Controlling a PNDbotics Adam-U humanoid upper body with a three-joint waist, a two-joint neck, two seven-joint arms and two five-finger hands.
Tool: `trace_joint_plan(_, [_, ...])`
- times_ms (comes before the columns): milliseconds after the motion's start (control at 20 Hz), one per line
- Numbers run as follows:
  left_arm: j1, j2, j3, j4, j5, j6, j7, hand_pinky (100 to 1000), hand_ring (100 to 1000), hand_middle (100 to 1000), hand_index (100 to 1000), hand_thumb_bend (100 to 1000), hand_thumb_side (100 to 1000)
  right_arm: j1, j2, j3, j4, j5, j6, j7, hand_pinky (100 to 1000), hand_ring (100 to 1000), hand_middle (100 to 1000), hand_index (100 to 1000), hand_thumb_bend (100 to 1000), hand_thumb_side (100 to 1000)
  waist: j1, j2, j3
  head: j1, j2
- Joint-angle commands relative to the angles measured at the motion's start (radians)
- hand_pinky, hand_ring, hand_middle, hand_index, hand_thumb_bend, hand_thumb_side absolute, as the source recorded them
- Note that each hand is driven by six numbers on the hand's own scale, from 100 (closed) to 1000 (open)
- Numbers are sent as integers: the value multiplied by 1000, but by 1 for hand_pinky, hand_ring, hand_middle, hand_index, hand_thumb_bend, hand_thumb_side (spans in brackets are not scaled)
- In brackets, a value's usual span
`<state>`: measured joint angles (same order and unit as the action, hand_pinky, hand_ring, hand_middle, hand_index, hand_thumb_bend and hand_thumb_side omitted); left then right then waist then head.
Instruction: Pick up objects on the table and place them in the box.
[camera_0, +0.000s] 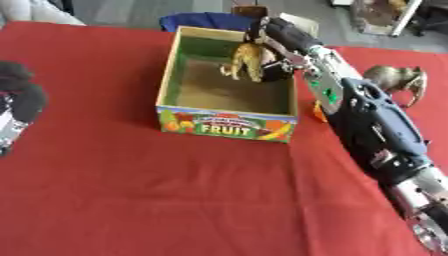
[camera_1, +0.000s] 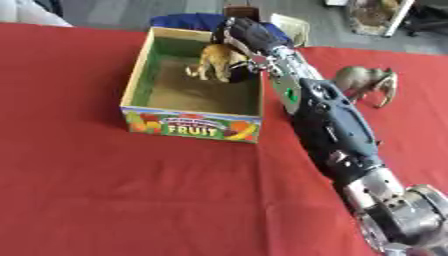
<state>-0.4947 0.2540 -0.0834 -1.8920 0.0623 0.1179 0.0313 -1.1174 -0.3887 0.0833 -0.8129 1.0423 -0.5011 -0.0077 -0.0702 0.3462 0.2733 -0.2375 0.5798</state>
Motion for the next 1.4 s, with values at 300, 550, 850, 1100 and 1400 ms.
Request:
trace_joint_plan(300, [-14, 0, 0, -18, 2, -1, -5, 566, 593, 573, 640, 743, 402, -8, 5, 16, 13, 79, -40, 147, 789, 856, 698, 756, 434, 272, 1, -22, 2, -9, -9])
trace_joint_plan(550, [-12, 1, -1, -17, 1, -2, -8, 566, 593, 573, 640, 743, 403, -12, 0, 28, -28, 27, -79, 355, 849, 920, 820, 865, 502, 326, -2, -28, -4, -5, -8])
trace_joint_plan(850, [-7, 4, 2, -15, -2, -2, -8, 565, 593, 571, 640, 742, 404, -19, -48, 30, -152, -138, -78, 484, 857, 927, 825, 865, 502, 332, -6, -33, -17, 1, -6])
trace_joint_plan(1100, [2, 9, 6, -13, -6, -2, -5, 565, 592, 571, 641, 743, 404, -3, -122, 38, -289, -289, -65, 516, 851, 912, 799, 839, 497, 333, -6, -40, -44, 11, 0])
trace_joint_plan(1400, [17, 18, 14, -11, -10, -3, 3, 565, 592, 571, 641, 744, 404, 110, -275, 19, -466, -421, -26, 508, 845, 896, 799, 845, 488, 318, -4, -52, -96, 33, 8])
